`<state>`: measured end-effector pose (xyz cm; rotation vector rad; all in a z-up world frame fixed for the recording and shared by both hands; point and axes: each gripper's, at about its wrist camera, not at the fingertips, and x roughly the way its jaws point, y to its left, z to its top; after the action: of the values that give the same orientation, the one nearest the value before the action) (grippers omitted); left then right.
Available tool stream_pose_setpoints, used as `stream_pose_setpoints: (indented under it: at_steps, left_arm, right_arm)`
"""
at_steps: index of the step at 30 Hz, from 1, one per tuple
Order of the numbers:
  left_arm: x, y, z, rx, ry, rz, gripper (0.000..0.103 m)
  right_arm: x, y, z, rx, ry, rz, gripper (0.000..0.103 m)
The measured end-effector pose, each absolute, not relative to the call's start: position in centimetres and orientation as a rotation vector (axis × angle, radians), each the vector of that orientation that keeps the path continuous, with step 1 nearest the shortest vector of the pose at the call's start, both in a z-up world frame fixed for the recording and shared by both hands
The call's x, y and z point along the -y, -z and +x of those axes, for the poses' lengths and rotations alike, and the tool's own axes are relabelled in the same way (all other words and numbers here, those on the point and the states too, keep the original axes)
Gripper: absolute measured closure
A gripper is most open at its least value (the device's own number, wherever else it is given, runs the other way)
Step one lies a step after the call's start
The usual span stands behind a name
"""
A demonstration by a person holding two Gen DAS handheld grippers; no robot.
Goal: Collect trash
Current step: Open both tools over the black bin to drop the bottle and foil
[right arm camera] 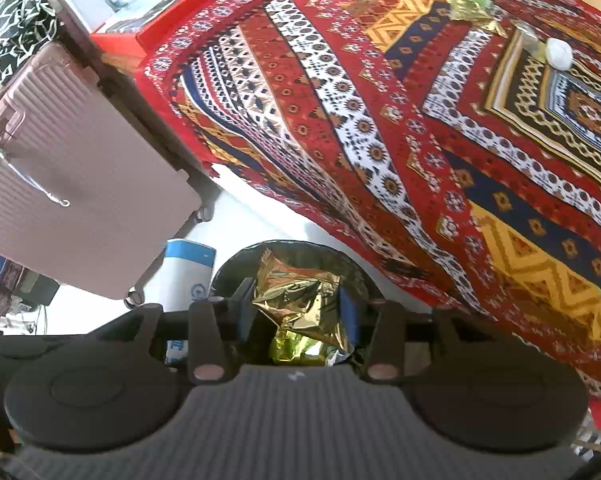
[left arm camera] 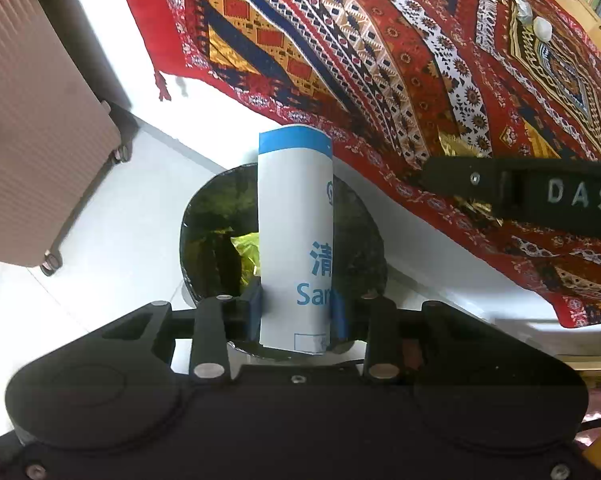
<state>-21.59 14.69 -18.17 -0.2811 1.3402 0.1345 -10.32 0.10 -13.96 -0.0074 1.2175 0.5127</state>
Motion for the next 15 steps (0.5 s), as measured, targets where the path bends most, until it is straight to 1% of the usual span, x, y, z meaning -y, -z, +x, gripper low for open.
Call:
stream_pose_setpoints:
  at_steps: [4, 6, 8, 9, 10, 11, 12, 14, 15]
  left_arm:
    - [-15.3, 18.7, -21.4, -1.345, -0.135, -0.306, 0.069]
    - [-15.4, 18.9, -21.3, -1.344, -0.131, -0.317, 0.066]
    - [-15.5, 19.0, -21.0, -1.342, -0.132, -0.321, 0.06]
    - [-15.5, 19.1, -21.0, -1.339, -0.133, -0.321, 0.059]
    - [-15.6, 19.1, -20.9, -1.336, -0.132, -0.322, 0.056]
    - [-15.6, 19.1, -20.9, -1.336, -0.134, -0.323, 0.052]
    - [-15.6, 19.1, -20.8, -1.335, -0.137, -0.322, 0.05]
    - [-15.8, 19.1, -20.8, -1.334, -0.137, -0.329, 0.041]
    - [-15.9, 19.0, -20.8, -1.331, -0.137, -0.334, 0.039]
  right_arm:
    - [-0.1, 13.8, -9.7, -1.223, -0.54, 0.009, 0.053]
    - [-0.3, 13.8, -9.6, -1.224, -0.55, 0.007, 0.05]
    - [-0.5, 13.8, -9.5, -1.224, -0.557, 0.004, 0.048]
    - [-0.5, 13.8, -9.5, -1.221, -0.561, 0.002, 0.041]
    - [-0.7, 13.8, -9.6, -1.217, -0.562, -0.001, 0.039]
    - [-0.7, 13.8, -9.6, -1.213, -0.564, -0.003, 0.038]
    - [-0.8, 13.7, -9.6, -1.209, -0.56, -0.003, 0.036]
    - [-0.8, 13.6, -9.4, -1.205, -0.556, 0.003, 0.033]
    - [-0.8, 13.6, -9.3, -1.201, -0.55, 0.004, 0.032]
